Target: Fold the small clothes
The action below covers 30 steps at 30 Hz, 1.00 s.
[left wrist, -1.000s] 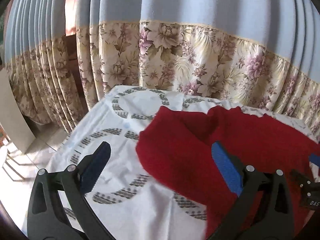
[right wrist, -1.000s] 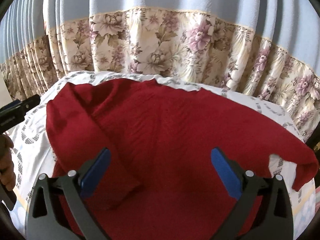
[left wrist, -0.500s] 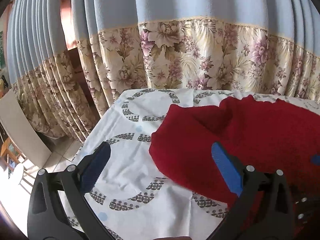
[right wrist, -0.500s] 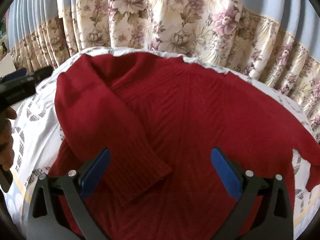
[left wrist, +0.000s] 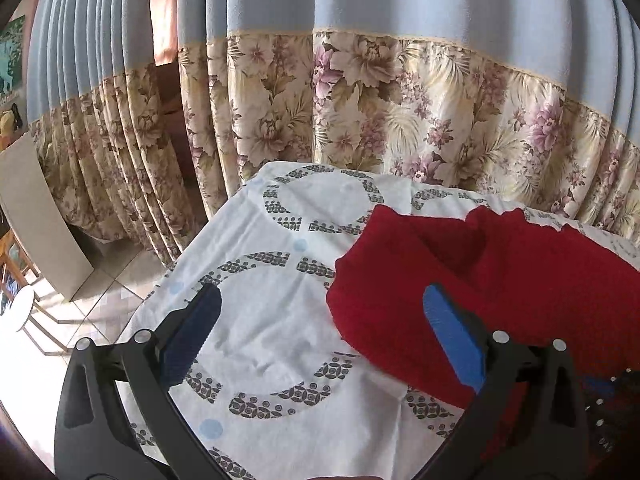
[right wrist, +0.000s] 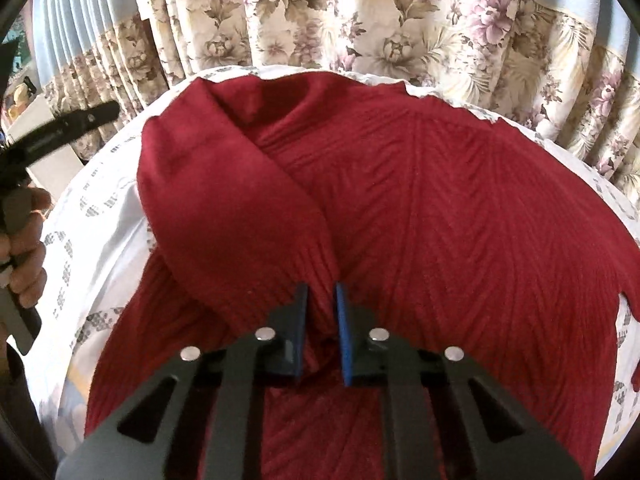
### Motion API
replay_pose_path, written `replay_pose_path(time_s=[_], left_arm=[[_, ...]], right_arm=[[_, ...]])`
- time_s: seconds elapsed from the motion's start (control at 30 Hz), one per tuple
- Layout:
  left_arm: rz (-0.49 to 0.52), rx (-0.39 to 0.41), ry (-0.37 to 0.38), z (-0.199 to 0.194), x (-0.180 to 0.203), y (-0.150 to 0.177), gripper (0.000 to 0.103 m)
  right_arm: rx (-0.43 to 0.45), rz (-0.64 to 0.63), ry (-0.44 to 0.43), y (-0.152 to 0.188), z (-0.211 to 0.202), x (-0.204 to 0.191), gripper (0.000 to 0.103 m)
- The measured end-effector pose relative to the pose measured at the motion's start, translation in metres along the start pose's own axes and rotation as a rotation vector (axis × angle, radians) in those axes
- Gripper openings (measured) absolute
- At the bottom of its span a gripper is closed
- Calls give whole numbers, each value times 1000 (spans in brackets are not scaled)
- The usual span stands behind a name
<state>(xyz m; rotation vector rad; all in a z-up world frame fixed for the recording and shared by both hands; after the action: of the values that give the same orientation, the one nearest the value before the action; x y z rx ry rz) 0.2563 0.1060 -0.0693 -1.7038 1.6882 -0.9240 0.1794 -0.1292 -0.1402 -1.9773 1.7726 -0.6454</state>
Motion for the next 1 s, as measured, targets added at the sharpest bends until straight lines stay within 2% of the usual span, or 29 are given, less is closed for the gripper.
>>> replay_pose_path(time_s=[0.17, 0.27, 0.47, 0.7, 0.87, 1.0], left_arm=[[9, -5, 4, 2, 3, 2, 100], [5, -13, -2, 5, 1, 3, 100], [-19, -29, -3, 9, -2, 7, 100], [2, -48, -23, 17, 4, 13, 100], [16, -51, -25, 22, 12, 12, 100], [-4, -91, 17, 35, 35, 8, 100]], right_arm=[[48, 1, 13, -11, -10, 17, 12], [85, -14, 78, -26, -16, 39, 12], [100, 24, 246, -64, -8, 125, 12], [63, 80, 380, -77, 21, 214, 12], [39, 141, 352, -66, 37, 246, 12], [40, 172, 321, -62, 43, 254, 12]])
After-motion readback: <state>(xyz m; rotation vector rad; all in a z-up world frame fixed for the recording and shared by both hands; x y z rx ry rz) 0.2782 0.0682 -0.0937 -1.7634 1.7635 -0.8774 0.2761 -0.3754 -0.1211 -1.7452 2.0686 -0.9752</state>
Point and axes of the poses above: each gripper's, at about its wrist camera, not at the fingertips, and z roughly the way its jaws point, x to its right, y to its underside, the point moved 9 cm from there along z, roughly the way its jaws point, and after that the axes turned 7 degrees about y, right-handed, at the moved point
